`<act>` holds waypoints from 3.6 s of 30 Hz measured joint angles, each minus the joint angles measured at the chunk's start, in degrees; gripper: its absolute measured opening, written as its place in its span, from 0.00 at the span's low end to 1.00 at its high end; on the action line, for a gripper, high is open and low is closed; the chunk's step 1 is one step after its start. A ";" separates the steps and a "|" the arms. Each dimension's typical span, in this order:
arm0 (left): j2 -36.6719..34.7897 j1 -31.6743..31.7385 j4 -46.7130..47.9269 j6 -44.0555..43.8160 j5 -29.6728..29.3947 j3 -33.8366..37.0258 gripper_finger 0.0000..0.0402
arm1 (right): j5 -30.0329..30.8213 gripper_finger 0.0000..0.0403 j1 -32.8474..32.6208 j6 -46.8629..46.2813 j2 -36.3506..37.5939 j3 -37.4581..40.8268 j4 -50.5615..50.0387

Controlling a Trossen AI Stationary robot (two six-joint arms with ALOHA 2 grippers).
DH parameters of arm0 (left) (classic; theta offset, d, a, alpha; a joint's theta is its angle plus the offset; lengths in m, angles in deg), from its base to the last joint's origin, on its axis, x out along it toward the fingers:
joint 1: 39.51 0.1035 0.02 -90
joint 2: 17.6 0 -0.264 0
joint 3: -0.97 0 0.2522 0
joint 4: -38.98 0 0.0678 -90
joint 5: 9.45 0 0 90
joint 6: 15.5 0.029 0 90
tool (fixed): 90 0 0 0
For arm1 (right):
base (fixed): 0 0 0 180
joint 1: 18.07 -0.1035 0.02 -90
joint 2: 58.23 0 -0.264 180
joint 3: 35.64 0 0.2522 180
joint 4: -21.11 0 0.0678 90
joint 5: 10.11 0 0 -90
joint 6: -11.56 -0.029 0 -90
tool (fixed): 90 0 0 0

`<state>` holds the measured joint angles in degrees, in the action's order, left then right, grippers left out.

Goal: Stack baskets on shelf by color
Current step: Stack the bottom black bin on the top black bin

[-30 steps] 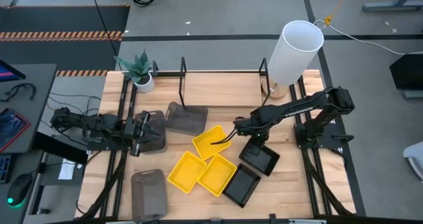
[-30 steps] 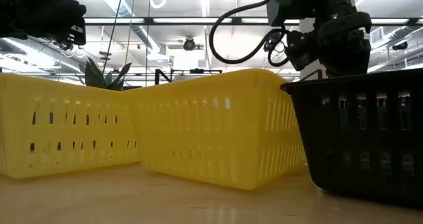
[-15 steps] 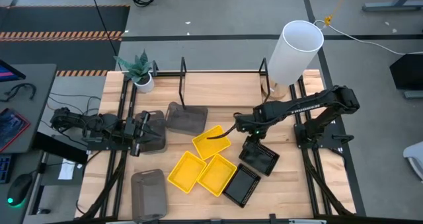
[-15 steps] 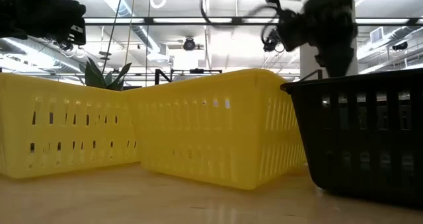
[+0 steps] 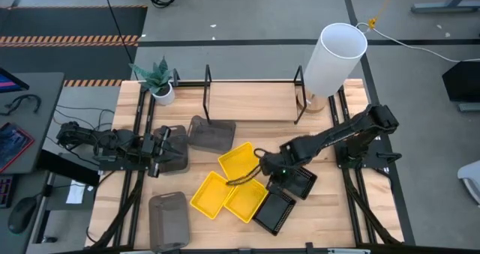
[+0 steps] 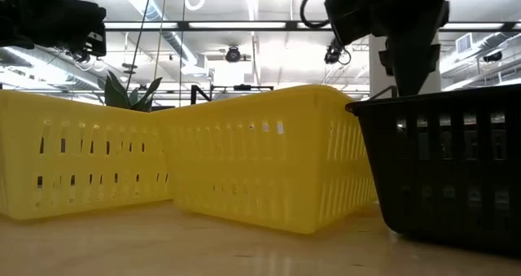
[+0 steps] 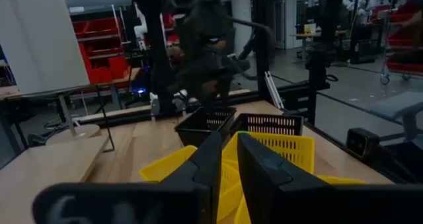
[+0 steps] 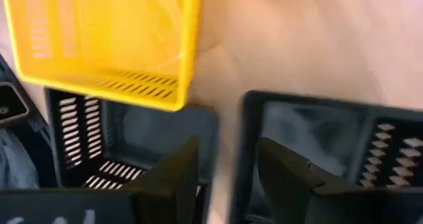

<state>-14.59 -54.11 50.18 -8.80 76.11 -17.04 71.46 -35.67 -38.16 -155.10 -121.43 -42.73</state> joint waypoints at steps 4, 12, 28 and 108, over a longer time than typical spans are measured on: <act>0.23 -0.01 -0.15 -0.01 -0.03 -0.02 0.15 | 1.32 0.38 -4.02 -3.76 -4.42 -4.93 -2.16; 0.32 0.00 -0.16 0.00 -0.03 0.00 0.16 | 3.76 0.38 -11.04 -11.98 -14.72 -18.48 -4.39; 0.32 -0.01 -0.18 -0.02 -0.01 -0.02 0.16 | 3.82 0.38 -15.56 -18.76 -33.94 -46.28 -15.87; 0.34 0.01 -0.16 -0.02 -0.03 -0.02 0.13 | 2.61 0.02 -17.68 -27.88 -39.23 -62.97 -30.66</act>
<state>-14.25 -54.10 50.02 -8.82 76.09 -17.06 74.07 -53.35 -66.04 -194.32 -184.40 -73.39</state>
